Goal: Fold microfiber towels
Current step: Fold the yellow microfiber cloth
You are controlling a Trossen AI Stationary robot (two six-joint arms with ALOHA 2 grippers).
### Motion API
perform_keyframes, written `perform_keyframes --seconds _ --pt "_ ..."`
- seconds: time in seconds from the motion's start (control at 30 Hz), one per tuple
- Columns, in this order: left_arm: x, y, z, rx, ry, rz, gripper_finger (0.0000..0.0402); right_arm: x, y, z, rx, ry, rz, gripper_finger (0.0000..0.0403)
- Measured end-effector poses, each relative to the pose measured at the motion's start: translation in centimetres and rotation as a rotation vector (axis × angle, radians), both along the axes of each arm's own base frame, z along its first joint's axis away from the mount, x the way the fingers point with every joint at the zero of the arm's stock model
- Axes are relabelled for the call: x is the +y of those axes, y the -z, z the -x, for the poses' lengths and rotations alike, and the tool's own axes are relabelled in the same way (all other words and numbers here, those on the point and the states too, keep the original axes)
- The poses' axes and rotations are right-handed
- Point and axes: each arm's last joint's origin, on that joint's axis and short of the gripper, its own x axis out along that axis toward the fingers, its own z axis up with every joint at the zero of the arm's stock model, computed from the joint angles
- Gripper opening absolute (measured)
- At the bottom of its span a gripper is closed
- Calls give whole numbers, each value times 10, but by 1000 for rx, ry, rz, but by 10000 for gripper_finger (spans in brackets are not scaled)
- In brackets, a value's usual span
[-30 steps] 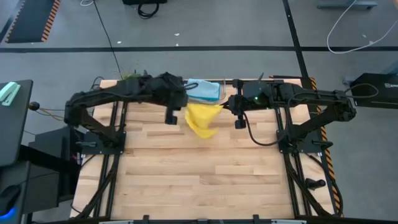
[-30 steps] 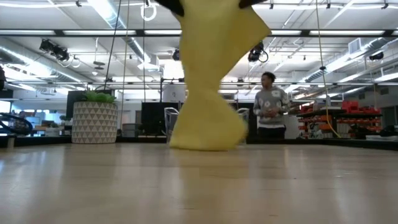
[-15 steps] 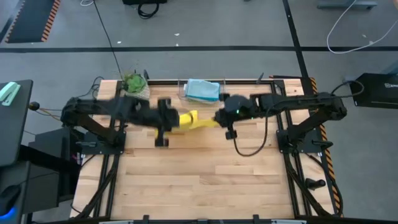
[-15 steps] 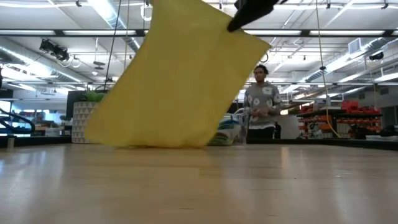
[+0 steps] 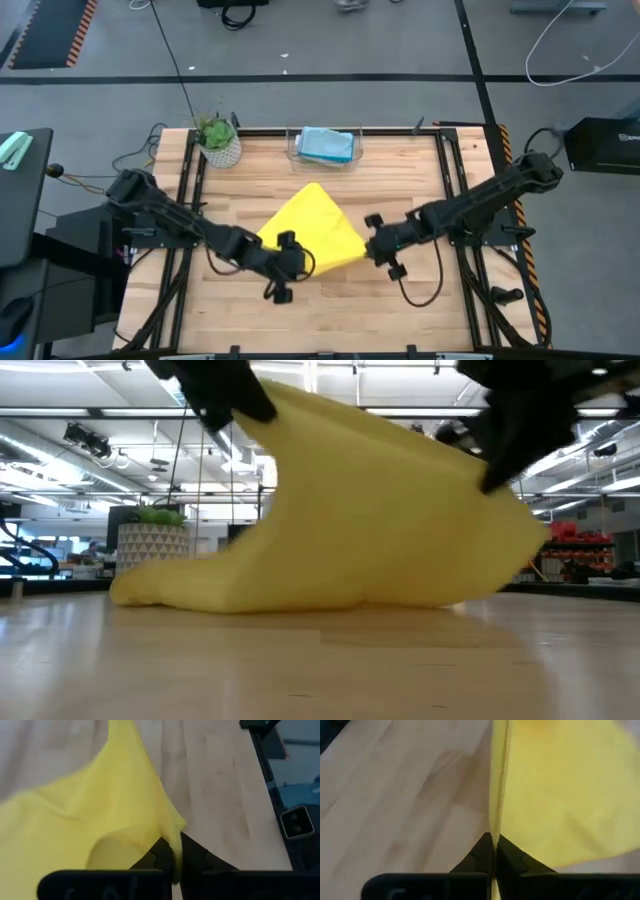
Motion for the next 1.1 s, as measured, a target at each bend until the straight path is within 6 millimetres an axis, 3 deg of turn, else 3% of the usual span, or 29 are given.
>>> perform_keyframes --seconds 0.13,0.23,0.37,0.5,0.57,0.63,0.83,1.1 --pt "-15 24 -10 0 -2 31 48 18 18 15 43 8 -71 56" --pt "-23 26 -18 12 16 64 87 30 20 21 72 54 -134 107" --pt "-30 3 -17 42 39 134 152 43 16 29 109 145 -236 164" --pt "-32 -26 -4 115 41 78 195 54 10 38 123 198 -297 184" --pt "-30 -25 4 140 2 2 189 59 12 39 67 257 -302 171" --pt "-27 -8 9 183 -23 -23 159 63 18 34 -9 313 -339 141" --pt "-4 43 12 174 -79 -7 18 54 43 25 -209 501 -377 13" --pt "28 73 12 166 -116 -45 16 32 83 -7 -224 700 -319 6"
